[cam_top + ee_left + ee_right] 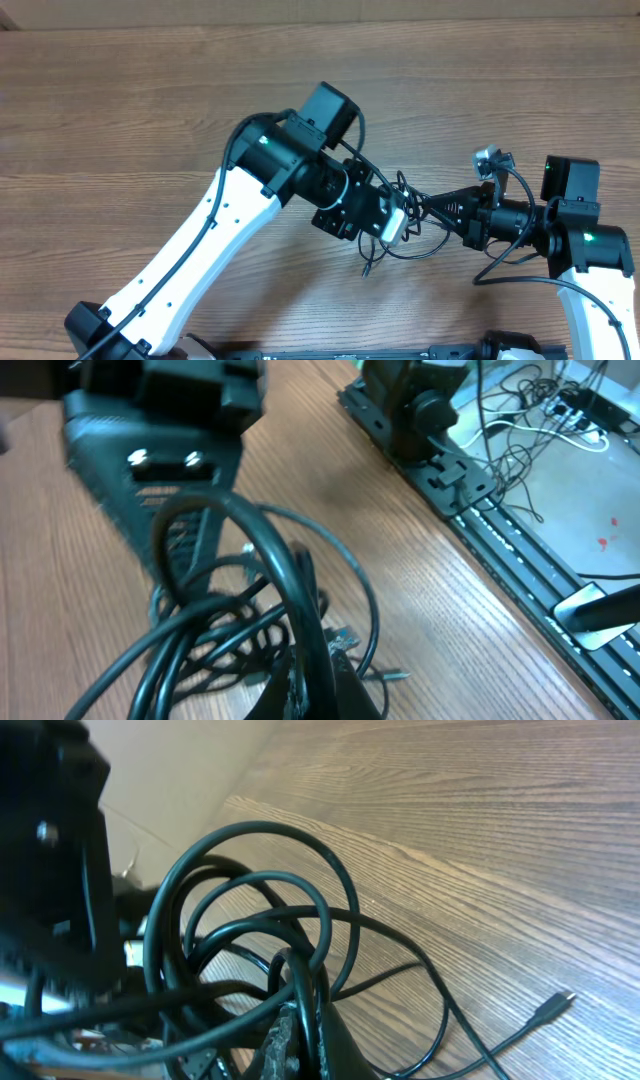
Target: Untangle cables
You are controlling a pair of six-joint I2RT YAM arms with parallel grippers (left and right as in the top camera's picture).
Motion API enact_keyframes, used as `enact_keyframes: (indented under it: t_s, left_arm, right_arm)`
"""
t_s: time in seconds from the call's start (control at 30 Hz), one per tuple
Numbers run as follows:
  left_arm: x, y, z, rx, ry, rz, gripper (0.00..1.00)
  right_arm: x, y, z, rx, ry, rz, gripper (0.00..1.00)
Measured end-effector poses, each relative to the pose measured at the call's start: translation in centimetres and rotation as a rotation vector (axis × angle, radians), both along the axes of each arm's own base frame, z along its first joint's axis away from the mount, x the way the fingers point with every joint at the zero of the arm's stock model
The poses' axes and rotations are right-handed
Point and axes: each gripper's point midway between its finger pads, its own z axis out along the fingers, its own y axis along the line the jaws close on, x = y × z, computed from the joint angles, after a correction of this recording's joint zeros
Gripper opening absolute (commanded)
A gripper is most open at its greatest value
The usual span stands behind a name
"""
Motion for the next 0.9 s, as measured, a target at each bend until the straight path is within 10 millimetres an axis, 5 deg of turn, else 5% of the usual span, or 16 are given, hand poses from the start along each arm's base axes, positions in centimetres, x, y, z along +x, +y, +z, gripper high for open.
enact_keyframes:
  t_s: [0.53, 0.9]
  left_arm:
    - [-2.1, -0.6, -3.2, 0.117, 0.122, -0.054, 0.04]
    - [-2.3, -0.3, -3.3, 0.139, 0.149, -0.038, 0.04]
  right_arm:
    - [0.9, 0.0, 0.8, 0.063, 0.068, -0.060, 0.04]
    - [1.7, -0.7, 0.2, 0.064, 0.174, -0.159, 0.04]
